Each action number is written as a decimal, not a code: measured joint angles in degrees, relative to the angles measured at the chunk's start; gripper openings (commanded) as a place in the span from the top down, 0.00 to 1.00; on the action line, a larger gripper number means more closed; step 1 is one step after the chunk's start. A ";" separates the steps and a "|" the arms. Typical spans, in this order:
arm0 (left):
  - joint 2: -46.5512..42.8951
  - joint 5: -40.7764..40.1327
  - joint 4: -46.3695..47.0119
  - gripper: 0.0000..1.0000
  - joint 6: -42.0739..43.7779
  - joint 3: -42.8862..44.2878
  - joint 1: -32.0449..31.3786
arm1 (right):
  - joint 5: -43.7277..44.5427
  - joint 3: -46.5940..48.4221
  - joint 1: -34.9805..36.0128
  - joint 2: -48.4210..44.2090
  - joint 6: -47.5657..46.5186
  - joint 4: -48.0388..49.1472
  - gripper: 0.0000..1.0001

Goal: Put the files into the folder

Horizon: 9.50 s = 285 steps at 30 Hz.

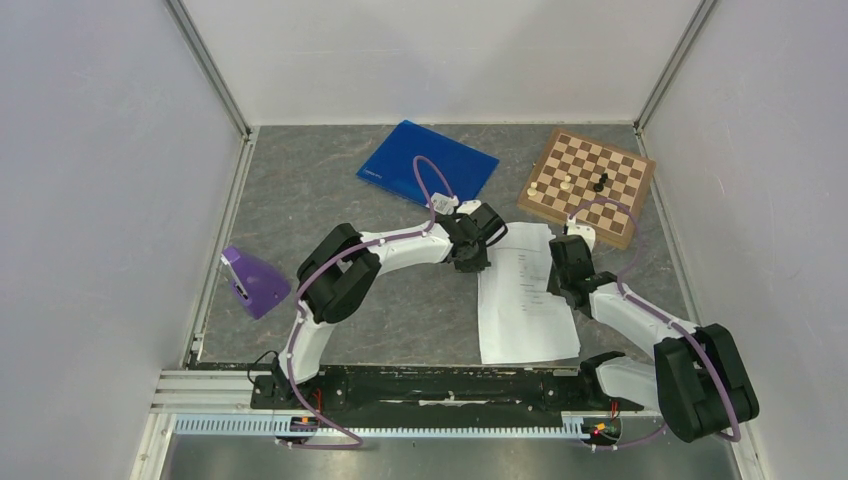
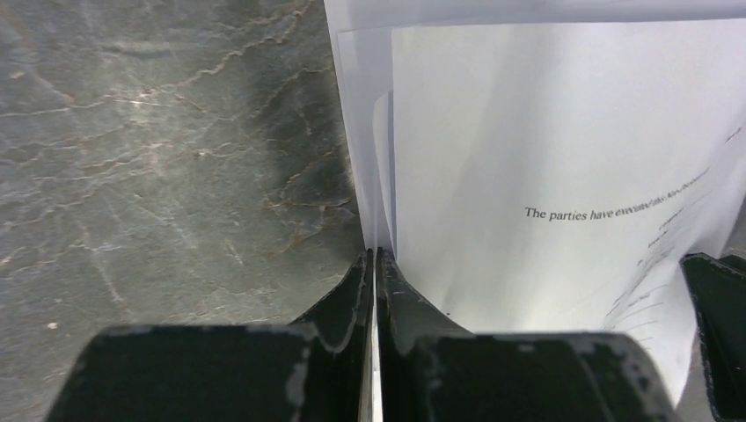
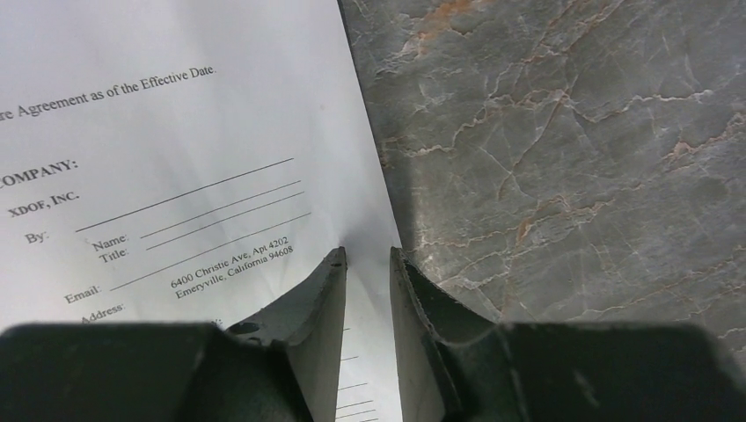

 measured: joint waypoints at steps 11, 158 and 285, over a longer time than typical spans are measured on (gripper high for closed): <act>-2.51 -2.49 -3.08 0.73 4.52 -1.27 0.46 | 1.29 0.24 -0.24 -0.74 0.13 -2.27 0.57; -51.78 14.91 -6.38 0.30 3.52 -22.71 33.97 | -31.26 43.56 11.78 38.80 8.35 36.02 1.00; -58.07 12.92 -18.88 0.47 27.10 -15.58 48.81 | 18.08 50.18 46.71 50.27 -3.74 3.02 0.02</act>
